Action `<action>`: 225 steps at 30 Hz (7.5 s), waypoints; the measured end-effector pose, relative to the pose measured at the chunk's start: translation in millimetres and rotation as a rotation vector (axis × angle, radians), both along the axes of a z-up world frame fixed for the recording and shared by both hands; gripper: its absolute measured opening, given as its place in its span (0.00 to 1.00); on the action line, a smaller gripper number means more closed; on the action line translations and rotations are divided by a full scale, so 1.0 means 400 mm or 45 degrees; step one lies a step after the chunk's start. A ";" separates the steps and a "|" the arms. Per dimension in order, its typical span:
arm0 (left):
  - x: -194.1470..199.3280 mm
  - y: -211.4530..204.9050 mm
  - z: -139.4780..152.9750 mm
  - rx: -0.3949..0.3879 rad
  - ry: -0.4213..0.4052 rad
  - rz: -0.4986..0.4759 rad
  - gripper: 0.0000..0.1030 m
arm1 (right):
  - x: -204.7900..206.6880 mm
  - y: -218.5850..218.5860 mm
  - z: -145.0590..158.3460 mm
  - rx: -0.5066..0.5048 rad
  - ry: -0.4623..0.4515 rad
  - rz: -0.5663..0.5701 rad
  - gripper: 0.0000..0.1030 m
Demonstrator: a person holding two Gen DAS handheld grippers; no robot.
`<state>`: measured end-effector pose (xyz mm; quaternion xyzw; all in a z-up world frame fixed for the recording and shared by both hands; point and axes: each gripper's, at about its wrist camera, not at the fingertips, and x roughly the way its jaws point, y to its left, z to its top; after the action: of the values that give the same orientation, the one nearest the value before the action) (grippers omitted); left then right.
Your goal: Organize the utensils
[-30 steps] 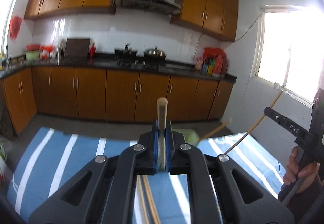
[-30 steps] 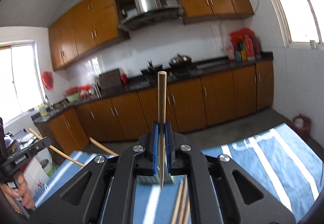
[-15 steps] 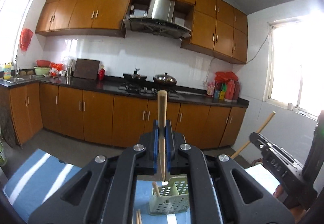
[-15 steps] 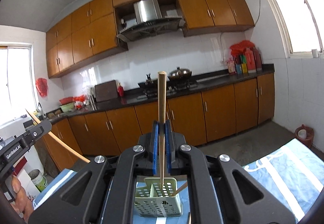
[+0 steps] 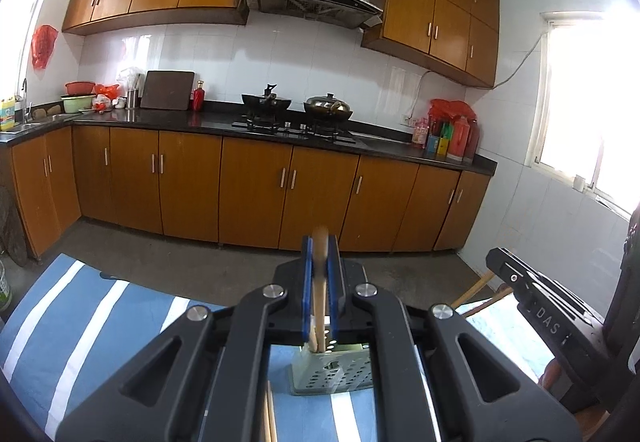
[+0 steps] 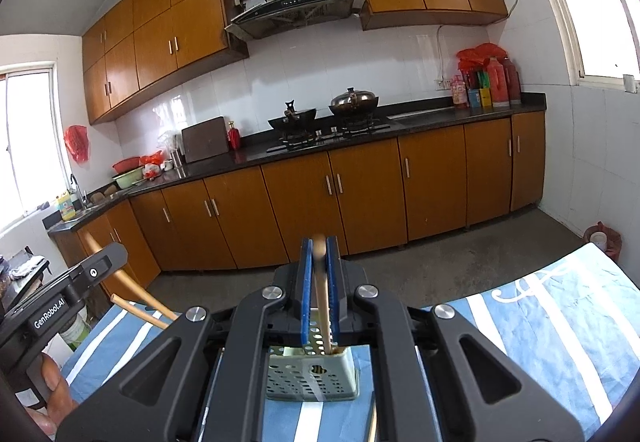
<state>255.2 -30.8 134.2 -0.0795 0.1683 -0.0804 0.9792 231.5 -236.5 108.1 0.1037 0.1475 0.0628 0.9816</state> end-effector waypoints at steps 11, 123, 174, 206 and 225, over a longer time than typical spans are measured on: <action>-0.106 0.097 0.034 -0.028 0.016 0.062 0.22 | -0.119 -0.075 0.029 -0.021 -0.026 -0.070 0.29; -0.062 0.186 -0.560 0.141 0.693 0.048 0.12 | -0.050 -0.123 -0.502 -0.205 0.713 -0.155 0.15; -0.233 0.202 -0.095 0.098 0.181 0.020 0.08 | -0.201 -0.146 -0.108 -0.057 0.174 -0.103 0.07; -0.027 -0.023 0.045 0.165 0.216 -0.231 0.08 | 0.011 -0.002 0.037 0.033 -0.092 -0.020 0.07; -0.015 0.044 0.023 0.055 0.204 -0.164 0.21 | -0.062 -0.052 0.017 0.033 -0.014 -0.033 0.25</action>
<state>249.3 -13.4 143.4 -0.0538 0.2527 -0.1328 0.9569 206.7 -257.4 114.8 0.1179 0.1398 0.0524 0.9817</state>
